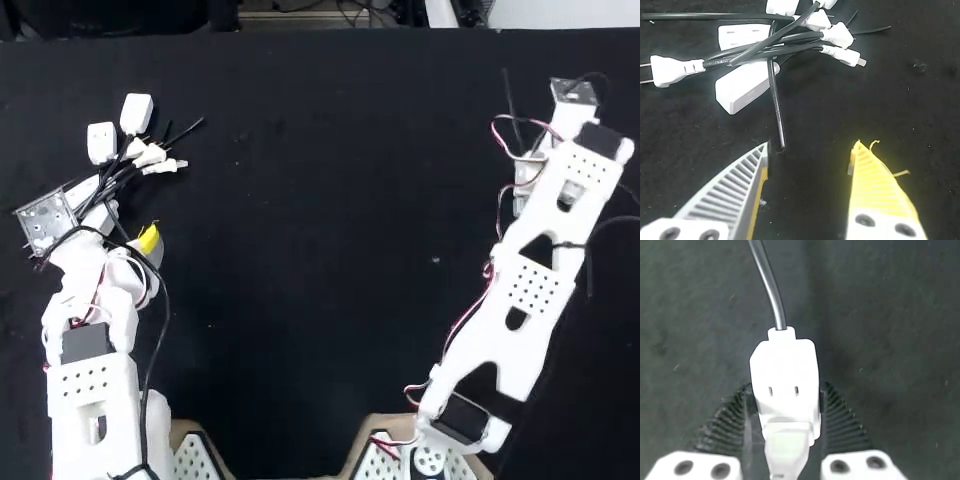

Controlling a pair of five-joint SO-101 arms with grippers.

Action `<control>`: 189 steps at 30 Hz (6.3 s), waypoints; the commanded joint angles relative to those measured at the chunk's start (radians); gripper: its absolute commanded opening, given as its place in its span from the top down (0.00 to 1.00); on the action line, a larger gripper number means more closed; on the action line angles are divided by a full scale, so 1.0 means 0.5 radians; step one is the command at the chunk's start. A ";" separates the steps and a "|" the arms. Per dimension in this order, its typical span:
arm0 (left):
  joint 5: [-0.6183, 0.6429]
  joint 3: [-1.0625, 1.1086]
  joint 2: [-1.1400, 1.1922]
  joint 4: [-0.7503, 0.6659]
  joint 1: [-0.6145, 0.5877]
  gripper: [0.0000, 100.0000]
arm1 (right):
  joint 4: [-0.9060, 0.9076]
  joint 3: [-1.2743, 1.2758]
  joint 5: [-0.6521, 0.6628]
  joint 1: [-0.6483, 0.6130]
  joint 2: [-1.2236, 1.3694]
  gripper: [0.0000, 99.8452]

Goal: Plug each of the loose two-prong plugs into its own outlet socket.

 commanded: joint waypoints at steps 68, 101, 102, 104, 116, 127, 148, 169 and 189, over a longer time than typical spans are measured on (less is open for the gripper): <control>-0.276 -0.054 -0.006 -0.015 0.109 0.73 | -1.850 4.565 -0.384 -1.467 -3.227 0.82; -1.642 -2.395 2.559 0.853 -0.376 0.73 | -2.633 5.495 -0.371 -1.669 -3.920 0.82; -1.642 -2.435 2.621 0.844 -0.376 0.74 | -2.633 5.495 -0.371 -1.669 -3.920 0.82; -1.642 -2.545 2.737 0.844 -0.373 0.74 | -2.633 5.495 -0.371 -1.669 -3.920 0.82; -1.645 -2.794 3.029 0.878 -0.376 0.74 | -2.633 5.498 -0.368 -1.669 -3.917 0.82; -1.639 -2.938 3.010 1.455 -0.284 0.97 | -2.633 5.498 -0.368 -1.669 -3.917 0.82; -1.890 -2.702 2.486 2.252 -0.121 0.97 | -2.648 5.525 -0.365 -1.669 -3.926 0.82; -1.519 -2.389 2.111 2.093 0.864 0.76 | -2.636 5.433 -0.626 -1.243 -3.929 0.82; -1.731 -1.794 2.228 1.623 0.824 0.76 | -2.642 5.424 -0.690 -1.172 -3.929 0.82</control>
